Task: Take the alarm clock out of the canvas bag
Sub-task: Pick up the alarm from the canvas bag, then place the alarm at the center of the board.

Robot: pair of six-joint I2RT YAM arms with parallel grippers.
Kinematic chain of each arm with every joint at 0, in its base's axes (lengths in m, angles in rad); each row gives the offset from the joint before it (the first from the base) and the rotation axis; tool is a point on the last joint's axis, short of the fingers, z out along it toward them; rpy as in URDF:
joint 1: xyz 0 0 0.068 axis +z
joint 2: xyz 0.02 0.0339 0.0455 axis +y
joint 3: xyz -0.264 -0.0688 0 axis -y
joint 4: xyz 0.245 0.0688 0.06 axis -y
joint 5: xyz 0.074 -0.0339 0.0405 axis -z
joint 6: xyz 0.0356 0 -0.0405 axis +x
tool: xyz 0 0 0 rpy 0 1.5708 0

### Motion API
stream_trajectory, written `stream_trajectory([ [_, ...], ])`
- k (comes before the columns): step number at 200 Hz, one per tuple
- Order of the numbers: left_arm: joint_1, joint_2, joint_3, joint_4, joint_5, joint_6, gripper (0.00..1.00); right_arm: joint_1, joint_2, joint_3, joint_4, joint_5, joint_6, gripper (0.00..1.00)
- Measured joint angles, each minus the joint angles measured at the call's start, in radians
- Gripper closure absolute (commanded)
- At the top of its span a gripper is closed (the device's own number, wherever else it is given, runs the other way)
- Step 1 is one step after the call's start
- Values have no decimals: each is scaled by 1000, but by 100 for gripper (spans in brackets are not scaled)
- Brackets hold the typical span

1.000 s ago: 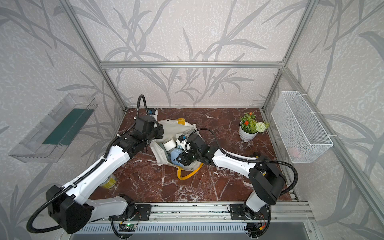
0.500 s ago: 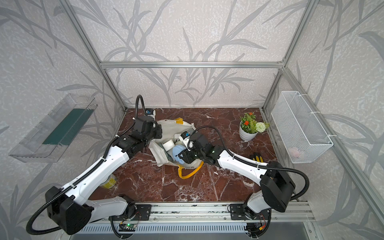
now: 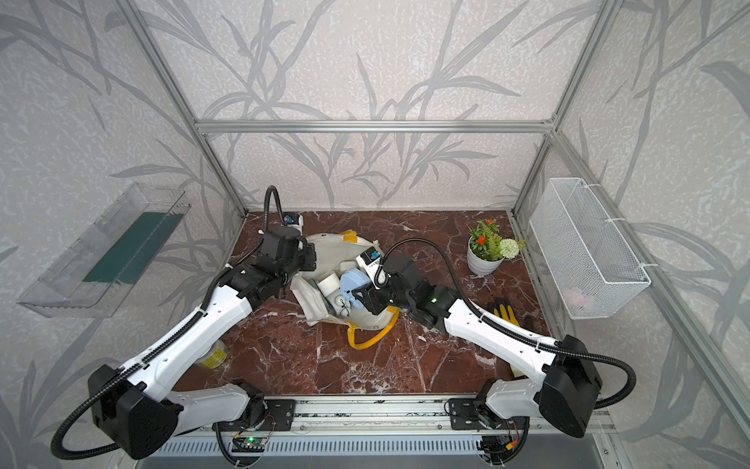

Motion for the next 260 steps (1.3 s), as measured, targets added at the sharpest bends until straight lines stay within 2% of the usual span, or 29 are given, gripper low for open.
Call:
stream_trajectory([
  [64,2,0,0,1,7,-14,100,-53,-184,-102,56,95,-14,81],
  [154,3,0,-1,2,11,-17,100,-266,-394,-259,87,151,40,81],
  [215,3,0,-1,2,11,-19,100,-383,-401,-314,80,143,112,81],
  [260,3,-4,-3,2,11,-21,100,-480,-362,-405,85,96,219,81],
])
